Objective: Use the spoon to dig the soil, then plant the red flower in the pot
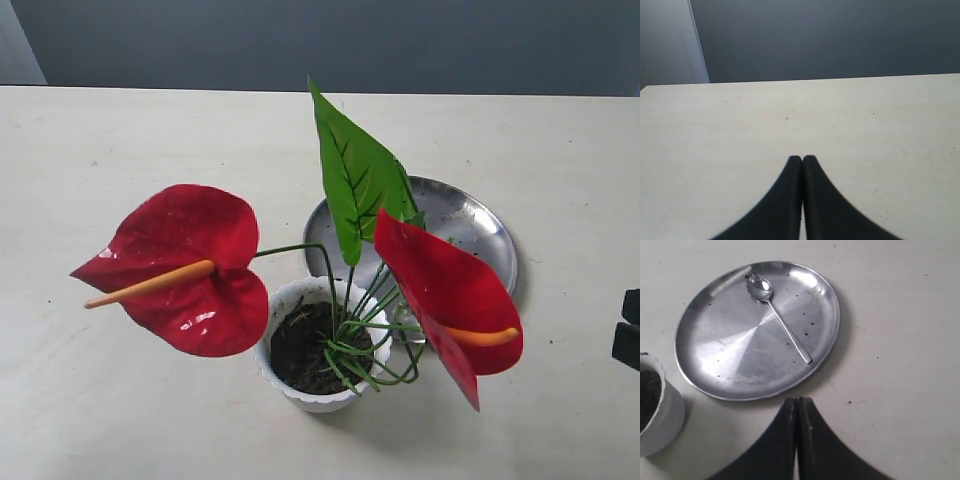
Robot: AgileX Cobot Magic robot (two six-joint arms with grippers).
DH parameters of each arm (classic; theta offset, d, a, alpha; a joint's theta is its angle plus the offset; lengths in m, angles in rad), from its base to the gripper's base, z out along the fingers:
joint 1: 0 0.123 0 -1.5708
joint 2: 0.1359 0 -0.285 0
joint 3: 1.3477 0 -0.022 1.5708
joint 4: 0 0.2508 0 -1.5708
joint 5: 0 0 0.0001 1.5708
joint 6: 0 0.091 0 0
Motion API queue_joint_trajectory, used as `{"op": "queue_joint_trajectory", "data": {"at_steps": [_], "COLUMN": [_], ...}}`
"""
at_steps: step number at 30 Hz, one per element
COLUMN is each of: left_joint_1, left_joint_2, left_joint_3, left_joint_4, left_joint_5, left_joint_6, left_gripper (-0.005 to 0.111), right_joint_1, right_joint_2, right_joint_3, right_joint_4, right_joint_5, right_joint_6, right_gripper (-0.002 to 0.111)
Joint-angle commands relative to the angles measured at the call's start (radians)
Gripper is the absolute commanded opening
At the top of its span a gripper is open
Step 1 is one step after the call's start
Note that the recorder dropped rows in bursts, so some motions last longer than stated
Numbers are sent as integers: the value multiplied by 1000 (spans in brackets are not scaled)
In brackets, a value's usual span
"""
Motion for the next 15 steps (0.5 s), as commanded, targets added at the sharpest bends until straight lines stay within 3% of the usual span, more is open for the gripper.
{"op": "queue_joint_trajectory", "data": {"at_steps": [1, 15], "left_joint_1": [-4, -4], "left_joint_2": [-2, -2], "left_joint_3": [-3, -3], "left_joint_4": [0, 0], "left_joint_5": [-2, -2], "left_joint_6": [-1, -1], "left_gripper": [0, 0], "right_joint_1": [-1, -1], "right_joint_2": [-4, -4], "right_joint_3": [3, 3], "right_joint_4": [-24, -88], "right_joint_5": [-13, -222], "right_joint_6": [-3, -1], "right_gripper": [0, 0]}}
